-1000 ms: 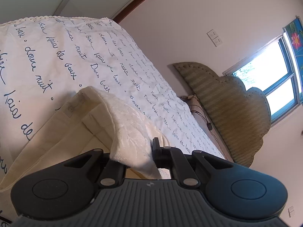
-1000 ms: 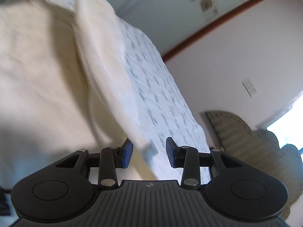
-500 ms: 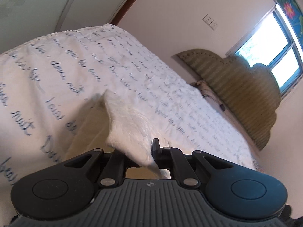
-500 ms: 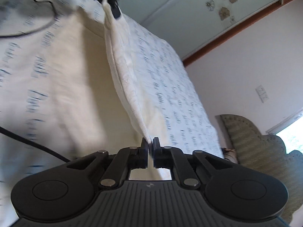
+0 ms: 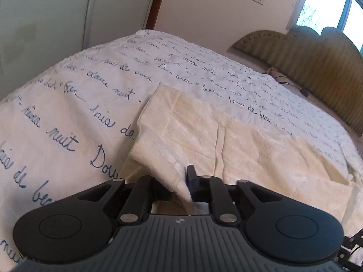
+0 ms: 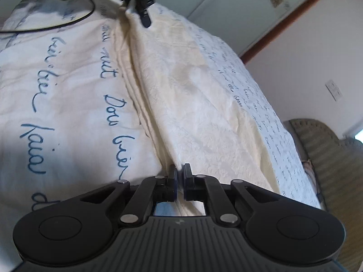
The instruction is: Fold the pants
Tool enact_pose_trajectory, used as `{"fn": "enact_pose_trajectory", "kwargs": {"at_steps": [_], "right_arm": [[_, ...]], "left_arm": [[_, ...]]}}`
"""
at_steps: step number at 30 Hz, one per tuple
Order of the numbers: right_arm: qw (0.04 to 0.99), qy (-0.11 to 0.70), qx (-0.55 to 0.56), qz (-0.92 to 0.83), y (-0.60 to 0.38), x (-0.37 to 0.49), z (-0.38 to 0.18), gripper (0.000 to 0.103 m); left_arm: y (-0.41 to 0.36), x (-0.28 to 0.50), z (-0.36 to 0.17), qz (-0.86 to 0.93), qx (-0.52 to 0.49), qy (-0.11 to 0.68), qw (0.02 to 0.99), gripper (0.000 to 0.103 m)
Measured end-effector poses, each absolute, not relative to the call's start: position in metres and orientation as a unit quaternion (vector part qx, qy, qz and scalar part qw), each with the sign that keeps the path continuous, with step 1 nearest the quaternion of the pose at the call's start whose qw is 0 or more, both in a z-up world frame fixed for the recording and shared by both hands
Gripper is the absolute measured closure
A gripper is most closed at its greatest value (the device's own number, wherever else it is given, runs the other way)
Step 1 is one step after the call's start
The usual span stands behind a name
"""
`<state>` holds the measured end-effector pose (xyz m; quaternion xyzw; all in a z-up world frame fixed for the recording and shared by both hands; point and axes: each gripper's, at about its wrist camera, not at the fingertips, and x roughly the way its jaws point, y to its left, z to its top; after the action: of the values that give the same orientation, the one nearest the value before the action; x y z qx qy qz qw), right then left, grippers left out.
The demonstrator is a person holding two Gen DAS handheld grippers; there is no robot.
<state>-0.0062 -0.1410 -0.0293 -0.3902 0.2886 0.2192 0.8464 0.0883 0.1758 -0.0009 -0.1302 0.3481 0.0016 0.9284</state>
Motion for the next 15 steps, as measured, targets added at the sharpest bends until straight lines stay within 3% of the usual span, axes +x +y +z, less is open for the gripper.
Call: {"fn": "enact_pose_trajectory", "kwargs": {"at_steps": [3,6,8,11,15], "right_arm": [[0.859,0.282,-0.375,0.206,-0.148,-0.019,-0.024,0.093],[0.876,0.290,-0.310,0.227,-0.171,-0.036,0.001,0.081],[0.898,0.290,-0.247,0.223,-0.197,-0.046,0.018,0.080],[0.925,0.293,-0.193,0.146,-0.242,-0.050,0.027,0.080],[0.934,0.336,-0.126,0.004,-0.300,-0.040,0.012,0.080]], "left_arm": [[0.180,0.080,0.005,0.011,-0.131,0.353,0.926,0.063],[0.190,0.067,0.017,0.036,-0.135,0.347,0.927,0.056],[0.193,0.058,0.029,0.081,-0.119,0.331,0.933,0.050],[0.183,0.047,0.052,0.124,-0.083,0.284,0.947,0.050],[0.140,0.051,0.071,0.045,-0.064,0.267,0.961,0.043]]}}
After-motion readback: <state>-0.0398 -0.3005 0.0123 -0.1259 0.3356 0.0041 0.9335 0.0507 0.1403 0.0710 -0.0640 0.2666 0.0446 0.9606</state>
